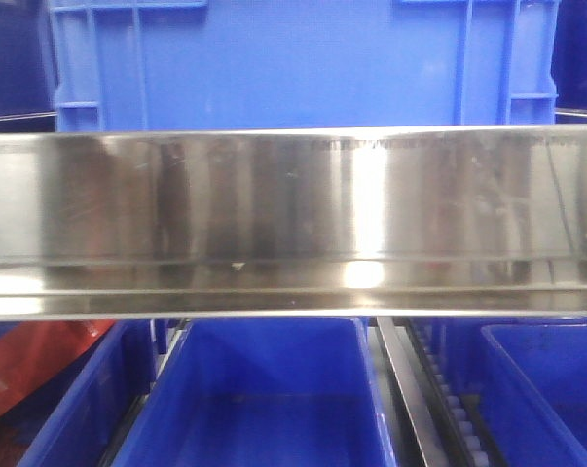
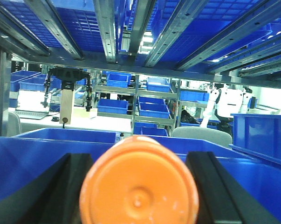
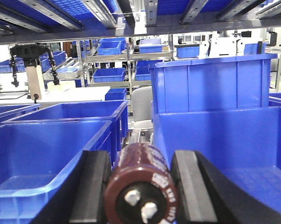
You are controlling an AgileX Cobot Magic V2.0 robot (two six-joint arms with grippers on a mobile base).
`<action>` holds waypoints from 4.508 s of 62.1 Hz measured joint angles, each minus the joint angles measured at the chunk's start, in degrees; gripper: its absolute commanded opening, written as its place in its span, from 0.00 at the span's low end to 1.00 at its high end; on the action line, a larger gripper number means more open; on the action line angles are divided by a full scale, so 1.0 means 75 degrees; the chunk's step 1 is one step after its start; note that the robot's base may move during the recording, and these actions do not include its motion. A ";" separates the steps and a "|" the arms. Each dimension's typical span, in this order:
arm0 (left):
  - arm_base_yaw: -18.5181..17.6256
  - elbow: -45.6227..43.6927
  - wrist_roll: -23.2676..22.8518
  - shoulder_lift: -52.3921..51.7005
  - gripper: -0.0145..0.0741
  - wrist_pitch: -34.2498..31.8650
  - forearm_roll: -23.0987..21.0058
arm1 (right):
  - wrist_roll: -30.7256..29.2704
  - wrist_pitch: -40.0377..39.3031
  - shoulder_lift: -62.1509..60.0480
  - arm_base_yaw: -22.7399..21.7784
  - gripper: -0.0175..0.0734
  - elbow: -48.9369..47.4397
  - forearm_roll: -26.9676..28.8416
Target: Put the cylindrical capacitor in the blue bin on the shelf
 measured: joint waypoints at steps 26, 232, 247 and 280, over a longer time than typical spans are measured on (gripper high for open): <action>0.0000 0.0000 0.0000 0.0000 0.04 0.0000 0.0000 | 0.0000 0.0000 0.0000 0.0000 0.01 0.0000 0.0000; -0.3597 0.0665 0.0000 0.2040 0.04 -0.0007 -0.0338 | 0.0000 -0.2334 0.0729 0.3548 0.01 0.2015 -0.0429; -0.3597 0.2050 0.0000 0.0054 0.04 -0.0023 -0.0366 | 0.0000 -0.1618 -0.0984 0.3548 0.01 0.2944 -0.0429; -0.3597 0.2184 0.0000 -0.1423 0.04 -0.0181 -0.0366 | 0.0000 -0.1243 -0.1633 0.3548 0.01 0.2977 -0.0429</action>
